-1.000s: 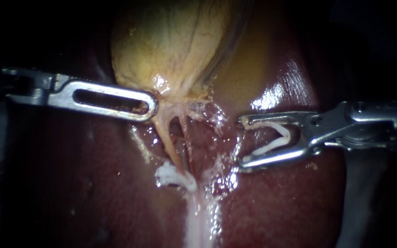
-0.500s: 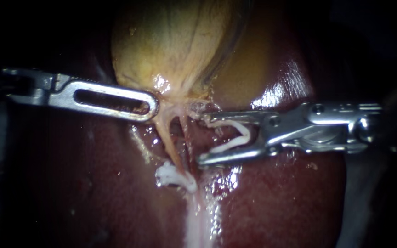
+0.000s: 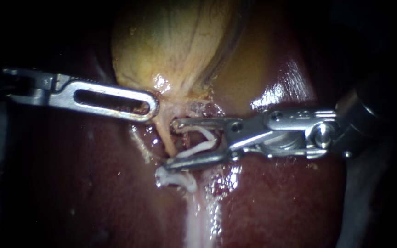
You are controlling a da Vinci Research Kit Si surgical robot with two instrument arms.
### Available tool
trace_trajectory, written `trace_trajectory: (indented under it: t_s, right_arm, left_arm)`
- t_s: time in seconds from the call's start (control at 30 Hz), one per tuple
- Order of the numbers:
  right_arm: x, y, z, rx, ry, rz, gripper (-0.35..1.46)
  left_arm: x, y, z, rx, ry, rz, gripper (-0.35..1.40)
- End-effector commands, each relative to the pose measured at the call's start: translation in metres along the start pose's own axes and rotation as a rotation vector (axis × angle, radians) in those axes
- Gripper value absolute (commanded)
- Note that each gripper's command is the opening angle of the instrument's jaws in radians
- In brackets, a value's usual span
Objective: Clipping third clip left tube
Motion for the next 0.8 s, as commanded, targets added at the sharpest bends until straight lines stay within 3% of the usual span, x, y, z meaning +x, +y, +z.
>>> trace_trajectory:
  t_s: [0.03,0.17,0.5,0.8]
  right_arm:
    - [0.0,0.0,0.0005,0.007,0.0,0.01,0.5]
    - [0.0003,0.0002,0.0018,0.019,0.0,0.045,0.5]
    - [0.0013,0.0009,0.0038,0.066,0.078,0.132,0.49]
    - [0.0014,0.001,0.0038,0.089,0.081,0.17,0.41]
  left_arm:
    - [0.0,0.0,0.0,0.0,0.0,0.0,-0.35]
    - [0.0,0.0,0.0001,0.0,0.001,0.0,-0.35]
    - [0.0,0.0,0.0002,0.001,0.001,0.0,-0.35]
    - [0.0001,0.0,0.0003,0.001,0.001,0.0,-0.35]
